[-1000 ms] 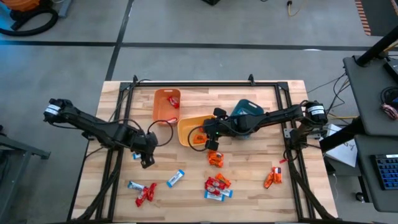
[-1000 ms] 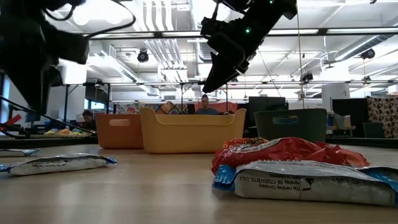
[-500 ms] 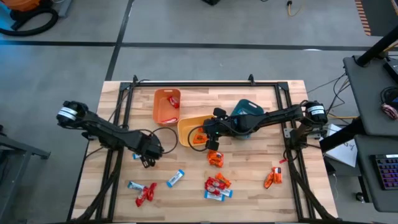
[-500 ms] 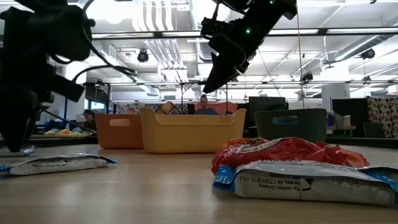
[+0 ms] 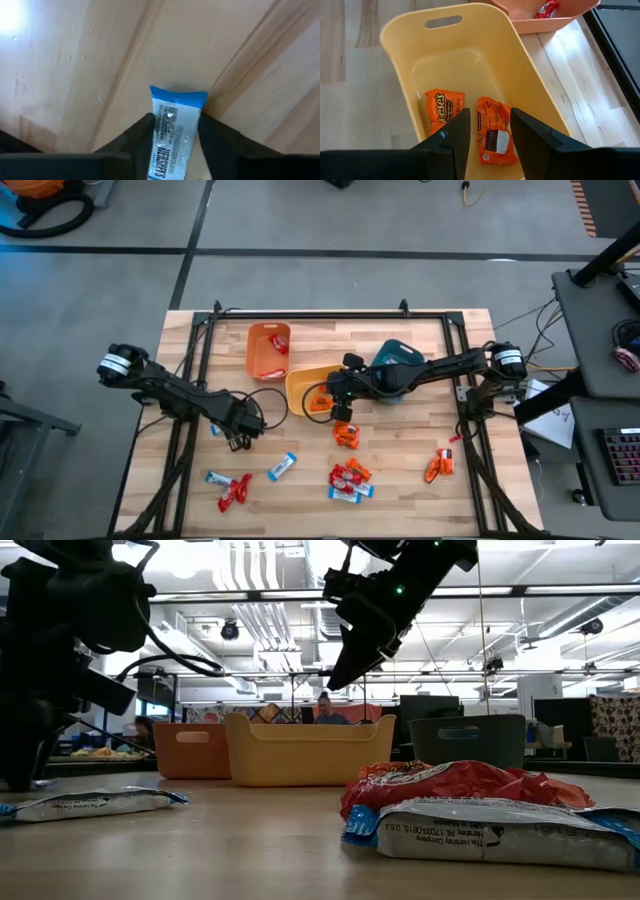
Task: Sort candy
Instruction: Put the white chocolate into the blue bin
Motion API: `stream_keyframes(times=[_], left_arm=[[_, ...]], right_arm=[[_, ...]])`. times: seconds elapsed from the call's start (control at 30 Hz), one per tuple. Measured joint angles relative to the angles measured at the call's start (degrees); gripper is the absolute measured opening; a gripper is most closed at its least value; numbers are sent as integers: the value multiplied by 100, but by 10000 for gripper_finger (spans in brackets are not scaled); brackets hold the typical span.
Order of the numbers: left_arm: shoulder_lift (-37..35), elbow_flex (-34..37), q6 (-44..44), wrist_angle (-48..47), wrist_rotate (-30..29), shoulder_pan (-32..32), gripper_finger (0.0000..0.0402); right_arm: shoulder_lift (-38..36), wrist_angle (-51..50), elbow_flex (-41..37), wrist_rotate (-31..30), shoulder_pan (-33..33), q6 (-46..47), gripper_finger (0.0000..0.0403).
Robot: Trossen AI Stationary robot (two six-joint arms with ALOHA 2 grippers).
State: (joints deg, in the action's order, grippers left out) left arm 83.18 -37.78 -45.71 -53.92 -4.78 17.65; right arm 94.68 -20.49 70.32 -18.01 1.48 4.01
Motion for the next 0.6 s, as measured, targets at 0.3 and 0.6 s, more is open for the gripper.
stream_keyframes(times=[0.3, 0.6], left_arm=[[-13, -11, -44, -64, -45, 4, 9], [-60, -141, 9, -25, -50, 0, 2]], right_arm=[[-3, -4, 0, 3, 0, 0, 132], [-3, -8, 0, 10, 0, -1, 132]])
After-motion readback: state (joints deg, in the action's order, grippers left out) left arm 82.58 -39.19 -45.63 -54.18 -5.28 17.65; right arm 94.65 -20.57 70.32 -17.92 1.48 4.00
